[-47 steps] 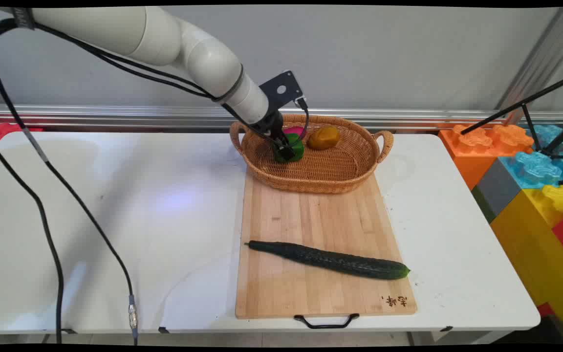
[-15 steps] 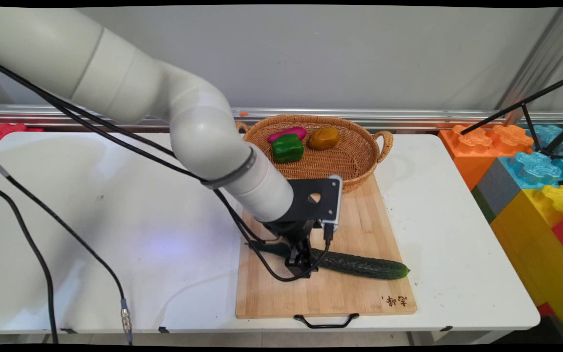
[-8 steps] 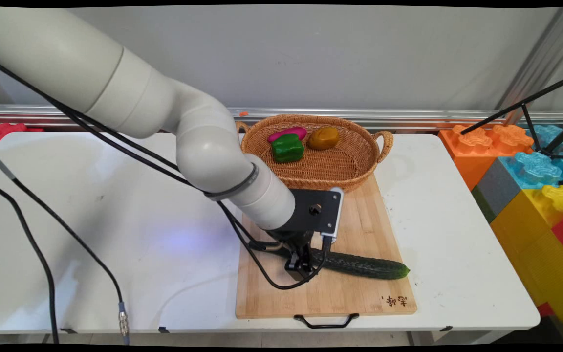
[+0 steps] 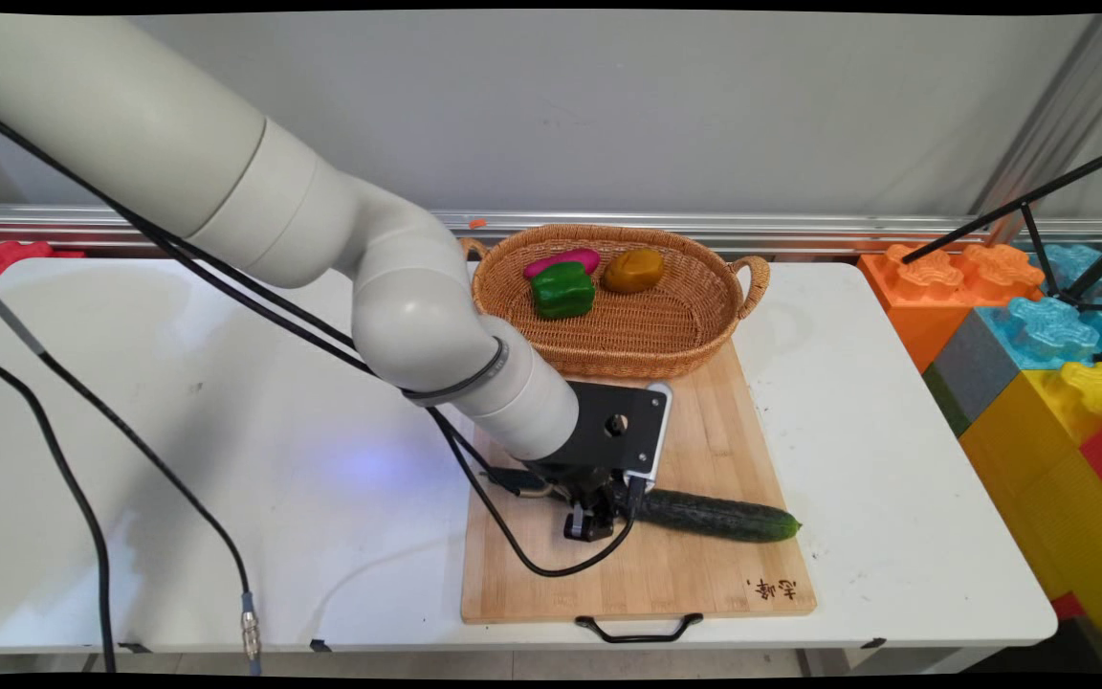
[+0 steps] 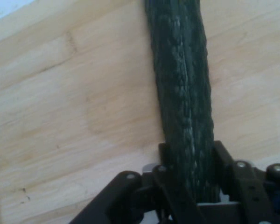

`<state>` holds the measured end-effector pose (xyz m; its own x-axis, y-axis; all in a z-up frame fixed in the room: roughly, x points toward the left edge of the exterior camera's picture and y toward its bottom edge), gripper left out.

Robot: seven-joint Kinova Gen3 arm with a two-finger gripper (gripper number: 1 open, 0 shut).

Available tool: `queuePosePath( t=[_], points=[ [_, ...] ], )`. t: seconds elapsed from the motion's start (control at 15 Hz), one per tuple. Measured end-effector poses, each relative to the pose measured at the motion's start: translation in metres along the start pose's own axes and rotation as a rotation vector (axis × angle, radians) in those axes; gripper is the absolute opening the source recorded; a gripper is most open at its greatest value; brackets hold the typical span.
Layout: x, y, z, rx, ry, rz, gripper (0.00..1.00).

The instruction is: Place the picked object in the vegetable basket

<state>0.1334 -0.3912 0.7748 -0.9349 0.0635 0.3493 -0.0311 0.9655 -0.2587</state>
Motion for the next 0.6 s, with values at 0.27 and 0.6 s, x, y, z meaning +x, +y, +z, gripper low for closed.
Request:
queuePosePath(
  t=[0.27, 0.6],
  points=[
    [0.001, 0.001, -0.004, -0.014, -0.004, -0.016, 0.00],
    [0.017, -0.012, -0.030, 0.004, 0.028, -0.032, 0.00]
  ],
)
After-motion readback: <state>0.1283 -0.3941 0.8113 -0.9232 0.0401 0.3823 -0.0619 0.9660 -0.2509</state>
